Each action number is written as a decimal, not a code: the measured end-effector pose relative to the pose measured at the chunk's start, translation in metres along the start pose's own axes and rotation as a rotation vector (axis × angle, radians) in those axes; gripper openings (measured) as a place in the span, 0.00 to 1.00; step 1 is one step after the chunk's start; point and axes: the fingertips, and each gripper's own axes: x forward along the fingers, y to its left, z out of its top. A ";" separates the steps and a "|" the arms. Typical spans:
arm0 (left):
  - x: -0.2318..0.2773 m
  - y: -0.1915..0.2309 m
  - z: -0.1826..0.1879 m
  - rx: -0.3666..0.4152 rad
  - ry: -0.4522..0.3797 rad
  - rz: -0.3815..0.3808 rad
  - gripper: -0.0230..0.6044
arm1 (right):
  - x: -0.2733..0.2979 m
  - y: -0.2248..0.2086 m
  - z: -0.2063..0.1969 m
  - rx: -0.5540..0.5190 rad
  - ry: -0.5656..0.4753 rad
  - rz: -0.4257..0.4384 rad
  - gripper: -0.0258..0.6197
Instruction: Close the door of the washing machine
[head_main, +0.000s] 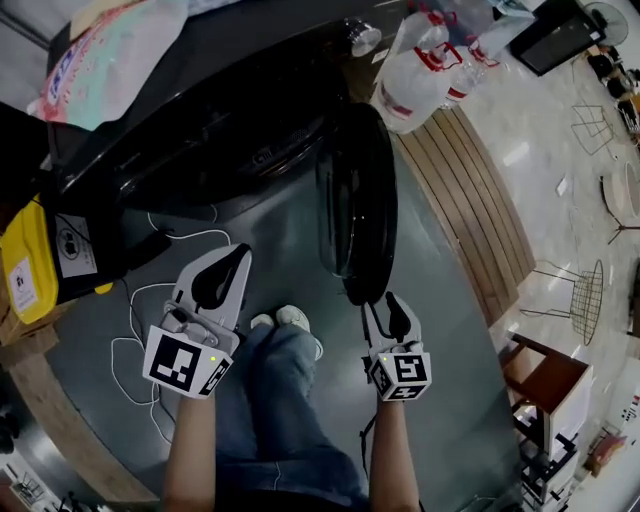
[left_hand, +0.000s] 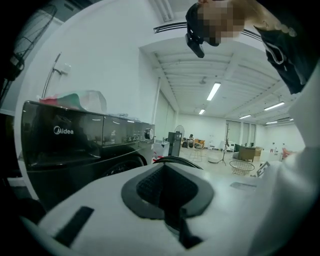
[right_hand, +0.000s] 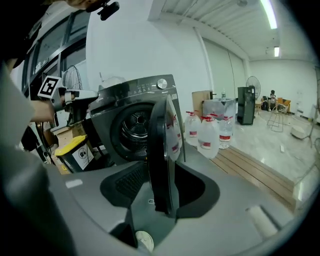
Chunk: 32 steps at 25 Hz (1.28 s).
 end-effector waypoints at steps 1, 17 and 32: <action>0.002 -0.002 -0.005 -0.001 0.005 -0.007 0.03 | 0.005 -0.002 -0.004 -0.003 0.008 -0.003 0.34; -0.040 0.031 -0.007 -0.063 0.015 0.105 0.03 | 0.037 0.046 -0.015 0.003 0.148 0.042 0.21; -0.126 0.108 -0.007 -0.149 -0.020 0.356 0.03 | 0.152 0.221 0.021 -0.289 0.213 0.500 0.21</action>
